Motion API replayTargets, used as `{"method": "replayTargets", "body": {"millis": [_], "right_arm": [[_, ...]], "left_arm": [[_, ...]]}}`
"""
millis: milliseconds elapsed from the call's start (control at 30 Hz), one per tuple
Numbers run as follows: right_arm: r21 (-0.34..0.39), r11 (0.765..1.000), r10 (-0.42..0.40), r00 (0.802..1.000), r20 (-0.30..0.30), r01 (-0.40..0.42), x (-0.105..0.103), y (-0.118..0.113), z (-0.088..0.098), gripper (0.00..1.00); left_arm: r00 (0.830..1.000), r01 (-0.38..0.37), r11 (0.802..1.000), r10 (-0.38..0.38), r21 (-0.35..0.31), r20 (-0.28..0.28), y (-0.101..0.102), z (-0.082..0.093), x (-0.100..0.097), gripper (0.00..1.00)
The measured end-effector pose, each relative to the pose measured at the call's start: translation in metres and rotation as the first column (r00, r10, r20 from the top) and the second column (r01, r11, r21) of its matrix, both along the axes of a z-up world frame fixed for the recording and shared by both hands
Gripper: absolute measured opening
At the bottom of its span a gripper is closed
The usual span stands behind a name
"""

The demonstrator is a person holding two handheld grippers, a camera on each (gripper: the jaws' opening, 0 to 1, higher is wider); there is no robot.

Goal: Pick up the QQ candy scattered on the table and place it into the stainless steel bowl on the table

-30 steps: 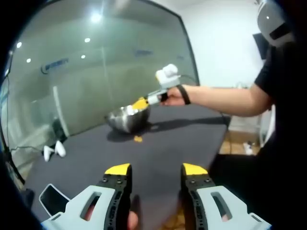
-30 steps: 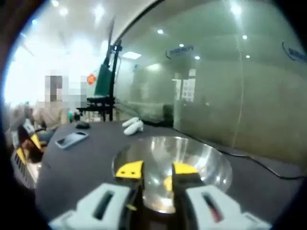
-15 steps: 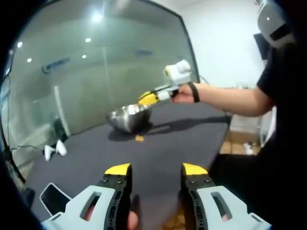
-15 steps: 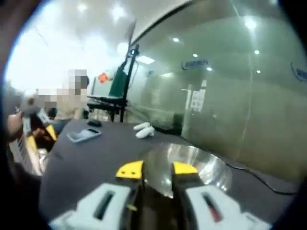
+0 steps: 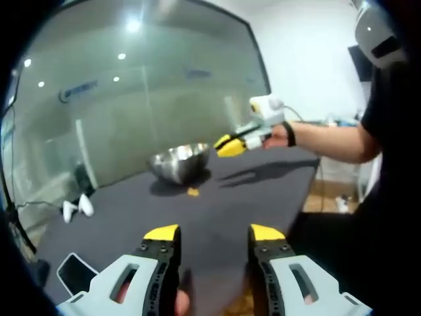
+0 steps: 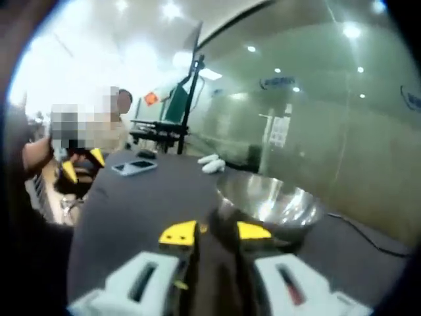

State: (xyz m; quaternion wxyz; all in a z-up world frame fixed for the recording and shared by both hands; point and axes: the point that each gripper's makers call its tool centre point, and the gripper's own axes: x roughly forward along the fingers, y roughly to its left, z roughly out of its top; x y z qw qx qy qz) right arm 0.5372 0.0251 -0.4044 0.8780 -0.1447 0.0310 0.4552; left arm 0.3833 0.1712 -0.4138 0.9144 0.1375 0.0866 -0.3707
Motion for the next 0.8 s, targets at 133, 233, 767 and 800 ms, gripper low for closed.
{"method": "replayTargets", "body": {"millis": [133, 233, 767, 800], "right_arm": [[-0.036, 0.999, -0.008, 1.0, -0.017, 0.007, -0.004, -0.001, -0.017, 0.22], [-0.039, 0.999, -0.009, 1.0, -0.028, 0.008, 0.001, -0.003, -0.021, 0.22], [-0.067, 0.997, 0.022, 0.993, -0.114, -0.03, 0.014, 0.024, -0.055, 0.21], [-0.075, 0.997, 0.024, 0.993, -0.118, -0.033, 0.015, 0.028, -0.057, 0.21]], "left_arm": [[1.0, 0.003, 1.0, -0.003, 0.004, 0.002, -0.001, 0.001, -0.001, 0.42], [1.0, 0.002, 1.0, -0.002, 0.004, 0.002, 0.0, 0.001, -0.001, 0.42], [1.0, -0.03, 0.999, 0.03, 0.015, 0.01, 0.012, 0.001, 0.002, 0.42], [0.999, -0.033, 0.999, 0.033, 0.014, 0.01, 0.013, 0.001, 0.002, 0.42]]}}
